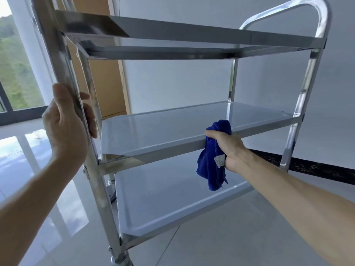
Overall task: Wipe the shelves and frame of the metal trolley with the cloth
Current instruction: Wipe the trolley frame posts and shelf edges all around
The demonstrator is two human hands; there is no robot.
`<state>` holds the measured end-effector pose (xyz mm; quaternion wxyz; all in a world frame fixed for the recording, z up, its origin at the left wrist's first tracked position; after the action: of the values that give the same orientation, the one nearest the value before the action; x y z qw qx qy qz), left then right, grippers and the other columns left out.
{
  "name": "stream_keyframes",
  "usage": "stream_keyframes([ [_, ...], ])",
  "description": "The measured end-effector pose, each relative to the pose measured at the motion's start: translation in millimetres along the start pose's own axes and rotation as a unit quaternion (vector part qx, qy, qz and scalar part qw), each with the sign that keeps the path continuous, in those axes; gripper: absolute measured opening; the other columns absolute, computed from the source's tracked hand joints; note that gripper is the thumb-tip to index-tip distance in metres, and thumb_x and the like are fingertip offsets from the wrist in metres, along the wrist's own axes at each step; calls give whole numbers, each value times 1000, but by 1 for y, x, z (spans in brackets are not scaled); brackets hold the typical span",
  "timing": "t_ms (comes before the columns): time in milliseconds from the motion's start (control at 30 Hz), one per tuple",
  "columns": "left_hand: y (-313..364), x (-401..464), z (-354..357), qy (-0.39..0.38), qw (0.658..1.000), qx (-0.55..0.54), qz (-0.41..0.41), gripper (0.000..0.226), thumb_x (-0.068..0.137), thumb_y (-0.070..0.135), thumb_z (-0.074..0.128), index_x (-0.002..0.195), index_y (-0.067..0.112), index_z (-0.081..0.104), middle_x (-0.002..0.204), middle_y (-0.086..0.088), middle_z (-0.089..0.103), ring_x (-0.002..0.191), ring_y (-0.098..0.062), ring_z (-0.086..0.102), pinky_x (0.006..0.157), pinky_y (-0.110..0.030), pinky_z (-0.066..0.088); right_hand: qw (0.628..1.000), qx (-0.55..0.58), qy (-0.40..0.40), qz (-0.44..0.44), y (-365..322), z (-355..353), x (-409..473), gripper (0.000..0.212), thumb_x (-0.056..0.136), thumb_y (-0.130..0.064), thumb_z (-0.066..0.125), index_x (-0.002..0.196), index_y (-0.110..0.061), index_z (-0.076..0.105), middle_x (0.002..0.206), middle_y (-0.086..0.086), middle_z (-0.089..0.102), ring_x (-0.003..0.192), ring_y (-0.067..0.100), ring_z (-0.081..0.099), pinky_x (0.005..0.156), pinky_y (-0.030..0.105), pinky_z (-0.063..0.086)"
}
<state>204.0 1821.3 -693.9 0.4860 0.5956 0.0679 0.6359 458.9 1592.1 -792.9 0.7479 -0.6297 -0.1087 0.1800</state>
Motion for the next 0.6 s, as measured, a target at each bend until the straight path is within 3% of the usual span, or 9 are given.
stream_keyframes([
  [200, -14, 3, 19, -44, 998, 20, -34, 52, 96, 67, 25, 82, 31, 61, 54, 4, 51, 40, -17, 43, 38, -27, 35, 1000, -12, -1, -12, -6, -35, -16, 25, 76, -26, 84, 91, -19, 66, 70, 2, 65, 51, 18, 64, 48, 30, 52],
  [400, -26, 2, 49, -91, 994, 22, -55, 58, 100, 62, 22, 100, 14, 54, 68, 2, 51, 46, -15, 47, 41, -24, 40, 1000, -16, 9, -13, -12, -70, -30, 28, 75, -26, 85, 90, -17, 64, 63, 1, 64, 47, 18, 63, 47, 32, 53],
  [600, -38, -1, 85, -125, 988, 4, -92, 53, 102, 59, 23, 100, 16, 55, 69, 4, 54, 49, -13, 51, 47, -26, 46, 999, -29, 30, -28, -18, -111, -44, 32, 73, -31, 87, 92, -18, 65, 74, 4, 67, 60, 22, 66, 52, 34, 56],
])
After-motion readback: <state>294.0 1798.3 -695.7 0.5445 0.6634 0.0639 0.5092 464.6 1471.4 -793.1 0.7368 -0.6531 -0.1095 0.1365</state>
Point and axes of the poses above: each hand's wrist, its own x-axis towards the middle knuckle, its own z-axis out of the palm, y = z × x, the point moved 5 cm from there along x, towards the middle knuckle
